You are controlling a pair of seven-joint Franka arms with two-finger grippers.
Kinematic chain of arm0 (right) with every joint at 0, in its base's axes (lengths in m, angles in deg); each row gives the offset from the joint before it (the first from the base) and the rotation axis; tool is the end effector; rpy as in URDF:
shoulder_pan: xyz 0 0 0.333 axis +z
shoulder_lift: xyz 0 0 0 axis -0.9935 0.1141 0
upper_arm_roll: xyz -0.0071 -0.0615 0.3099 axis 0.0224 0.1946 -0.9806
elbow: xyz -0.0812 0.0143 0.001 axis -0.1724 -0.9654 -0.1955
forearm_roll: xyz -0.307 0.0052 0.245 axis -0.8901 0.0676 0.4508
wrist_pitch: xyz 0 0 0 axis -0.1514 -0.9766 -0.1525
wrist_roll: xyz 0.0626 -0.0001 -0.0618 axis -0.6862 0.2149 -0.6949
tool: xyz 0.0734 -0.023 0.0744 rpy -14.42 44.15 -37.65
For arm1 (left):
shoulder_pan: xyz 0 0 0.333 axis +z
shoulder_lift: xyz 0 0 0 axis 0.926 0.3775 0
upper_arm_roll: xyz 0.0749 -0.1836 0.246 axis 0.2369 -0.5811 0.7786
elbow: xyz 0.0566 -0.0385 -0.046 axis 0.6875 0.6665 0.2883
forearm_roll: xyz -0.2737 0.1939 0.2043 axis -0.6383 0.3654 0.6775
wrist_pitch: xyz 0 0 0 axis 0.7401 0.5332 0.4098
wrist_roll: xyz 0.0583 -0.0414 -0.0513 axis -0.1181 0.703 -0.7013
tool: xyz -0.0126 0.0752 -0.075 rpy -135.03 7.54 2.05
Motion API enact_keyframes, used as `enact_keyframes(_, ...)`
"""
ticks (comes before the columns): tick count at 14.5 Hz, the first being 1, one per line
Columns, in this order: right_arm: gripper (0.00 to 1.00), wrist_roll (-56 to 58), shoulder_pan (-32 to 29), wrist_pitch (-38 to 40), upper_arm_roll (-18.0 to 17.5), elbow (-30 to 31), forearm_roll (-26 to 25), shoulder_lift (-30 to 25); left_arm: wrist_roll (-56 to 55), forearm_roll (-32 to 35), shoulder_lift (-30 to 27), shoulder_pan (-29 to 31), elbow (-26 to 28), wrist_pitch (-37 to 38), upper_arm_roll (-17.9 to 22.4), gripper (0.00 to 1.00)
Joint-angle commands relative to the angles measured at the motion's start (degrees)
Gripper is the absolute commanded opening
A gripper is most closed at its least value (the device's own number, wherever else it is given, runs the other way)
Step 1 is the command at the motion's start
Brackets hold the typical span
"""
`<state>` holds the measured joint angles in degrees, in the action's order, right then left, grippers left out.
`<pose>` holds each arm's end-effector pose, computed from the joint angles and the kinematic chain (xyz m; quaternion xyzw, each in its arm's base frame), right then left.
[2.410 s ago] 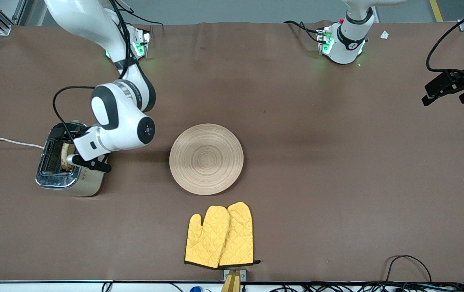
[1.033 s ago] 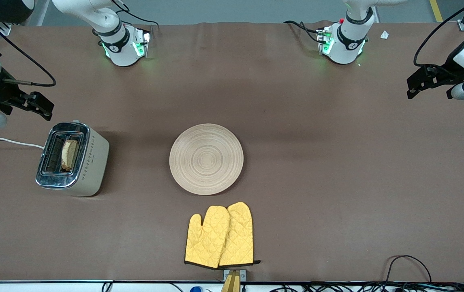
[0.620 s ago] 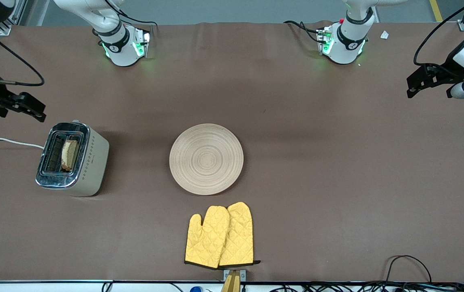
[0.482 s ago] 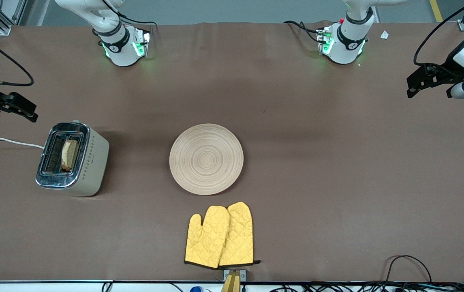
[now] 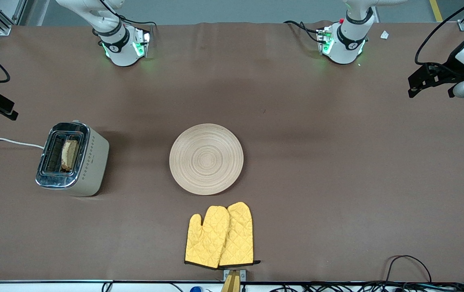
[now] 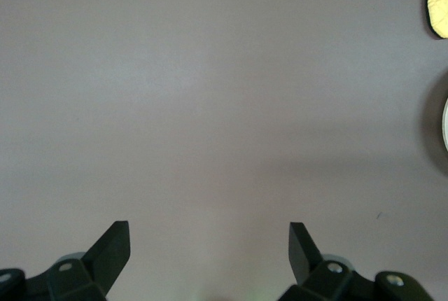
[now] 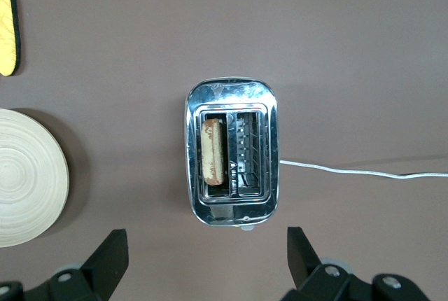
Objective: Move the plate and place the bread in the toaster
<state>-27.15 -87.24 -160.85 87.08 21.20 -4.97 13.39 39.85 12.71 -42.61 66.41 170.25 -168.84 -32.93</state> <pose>0.5629 -0.0469 0.6476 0.9987 -0.0433 0.0204 0.0197 0.5253 -0.0626 0.6578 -0.9995 0.0211 -0.0115 0.0189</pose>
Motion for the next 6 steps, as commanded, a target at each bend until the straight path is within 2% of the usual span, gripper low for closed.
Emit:
enact_keyframes(1,1.00,1.4,-0.9,0.3,0.2,0.6,1.0,-1.3,0.7,1.1,-0.5,-0.2,-0.7,0.6,-0.1,1.00)
enact_keyframes(6,1.00,1.4,-0.6,0.9,-0.1,0.4,0.9,-1.6,0.8,1.1,-0.6,0.0,-1.4,1.9,-0.1,1.00)
